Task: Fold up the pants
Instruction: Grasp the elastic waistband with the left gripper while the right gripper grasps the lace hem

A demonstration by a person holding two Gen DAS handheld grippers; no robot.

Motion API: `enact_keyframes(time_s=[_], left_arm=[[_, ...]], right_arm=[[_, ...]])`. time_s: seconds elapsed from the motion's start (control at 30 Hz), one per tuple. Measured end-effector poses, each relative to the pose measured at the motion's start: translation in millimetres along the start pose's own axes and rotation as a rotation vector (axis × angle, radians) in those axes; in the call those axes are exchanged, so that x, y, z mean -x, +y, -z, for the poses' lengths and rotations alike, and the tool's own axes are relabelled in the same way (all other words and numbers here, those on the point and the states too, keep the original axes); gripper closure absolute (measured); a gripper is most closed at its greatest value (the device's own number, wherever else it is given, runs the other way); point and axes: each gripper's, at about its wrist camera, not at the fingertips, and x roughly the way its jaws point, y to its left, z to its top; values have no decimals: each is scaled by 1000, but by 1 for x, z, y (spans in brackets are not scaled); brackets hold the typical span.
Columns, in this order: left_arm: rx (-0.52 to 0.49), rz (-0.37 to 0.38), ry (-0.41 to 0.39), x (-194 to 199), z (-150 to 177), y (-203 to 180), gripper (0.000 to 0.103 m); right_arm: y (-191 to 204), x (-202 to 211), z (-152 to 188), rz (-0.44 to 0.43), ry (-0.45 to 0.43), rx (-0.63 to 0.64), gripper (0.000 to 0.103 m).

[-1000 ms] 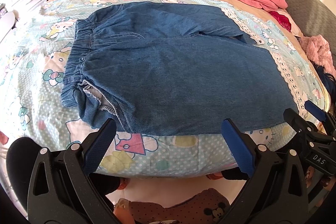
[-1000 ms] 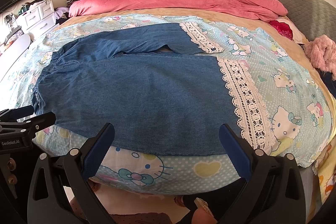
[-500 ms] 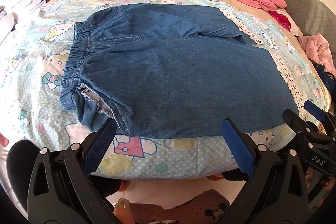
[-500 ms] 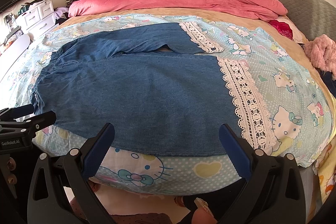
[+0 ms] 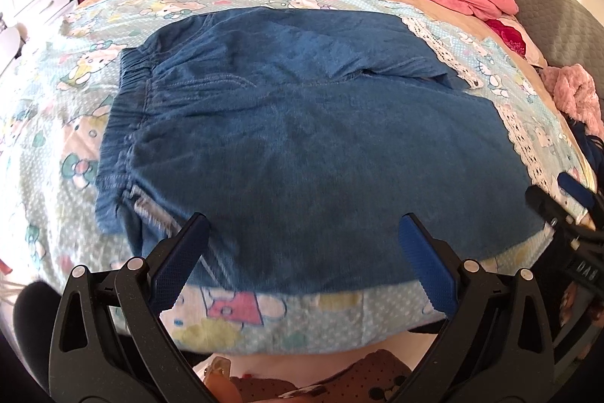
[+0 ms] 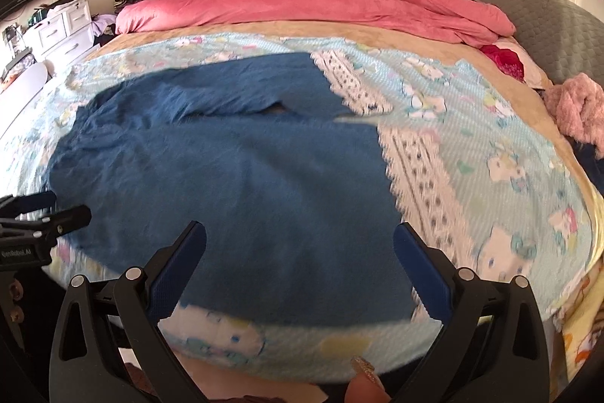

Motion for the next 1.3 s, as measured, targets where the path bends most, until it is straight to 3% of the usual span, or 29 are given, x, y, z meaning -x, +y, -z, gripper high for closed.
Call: enact_keyframes(time_s=[0.27,0.53,0.67,0.73,0.87,0.9,0.93,1.07,1.23,1.3], left_arm=[[11,-35,-25,-21,-46,13,9],[37,-115,-16,-62,-96,50,9],[32,-170,-1,-80,-101,66,9],[44,-155,18,-89,-98,72,9],[25,-162,6,-92,-95,72,9],[28,-156,5,-93,-95,72,9],[31,-152,3,-93,-95,74,9],[32,-144,-1,-95,-95,75,9],[30,-137,-4,-95,-94,75,9],[26,-135,-5,-94,-94,75,9]], right_arm=[[-36,-44,-69,1,28,-6,4],[-87,-150,-140,76,158,9,4],[-114,-196,-155,13,243,-84,9],[-117,-213,-155,-36,293,-88,45],[-106,-223,-150,-95,324,-35,71],[-105,-221,-152,-108,312,-18,88],[-104,-219,-155,-117,308,-10,89],[-103,-219,-165,0,271,110,88],[-95,-235,-155,103,248,211,70],[-101,-228,-160,112,243,176,58]])
